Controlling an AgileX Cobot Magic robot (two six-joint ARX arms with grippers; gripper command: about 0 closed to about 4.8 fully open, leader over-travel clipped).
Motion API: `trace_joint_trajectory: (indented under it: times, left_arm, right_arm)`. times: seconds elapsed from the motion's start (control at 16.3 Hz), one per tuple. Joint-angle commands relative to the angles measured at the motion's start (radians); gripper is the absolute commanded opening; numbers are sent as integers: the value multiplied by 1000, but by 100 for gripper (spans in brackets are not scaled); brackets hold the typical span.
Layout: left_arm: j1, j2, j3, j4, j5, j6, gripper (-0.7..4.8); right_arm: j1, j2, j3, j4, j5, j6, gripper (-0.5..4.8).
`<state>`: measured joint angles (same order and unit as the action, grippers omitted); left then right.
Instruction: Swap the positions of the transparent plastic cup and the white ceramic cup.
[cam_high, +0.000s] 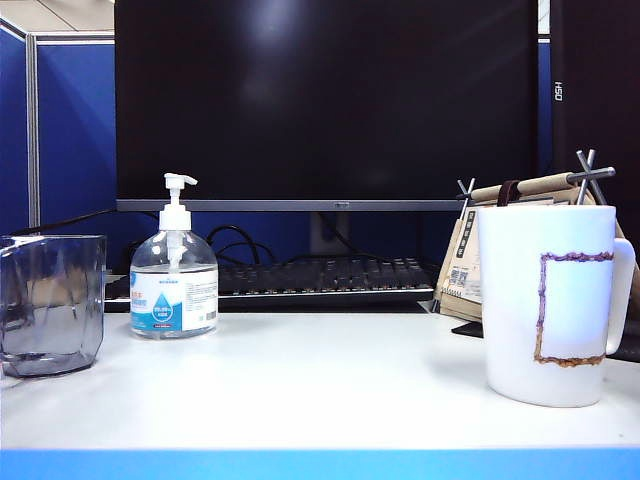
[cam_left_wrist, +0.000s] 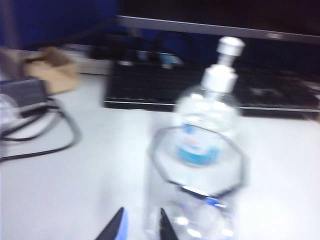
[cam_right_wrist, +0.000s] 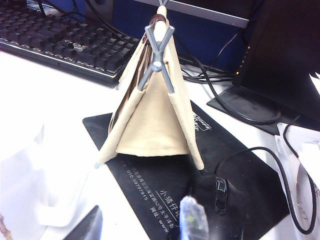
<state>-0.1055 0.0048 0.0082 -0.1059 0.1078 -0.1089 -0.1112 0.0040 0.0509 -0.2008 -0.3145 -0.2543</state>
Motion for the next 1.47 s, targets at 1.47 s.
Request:
trace_joint_trajectory:
  times: [1.47]
  left_arm:
    - [0,0,47,-198,293,-91,237]
  right_arm:
    - [3,-2,3,371,-388,986,208]
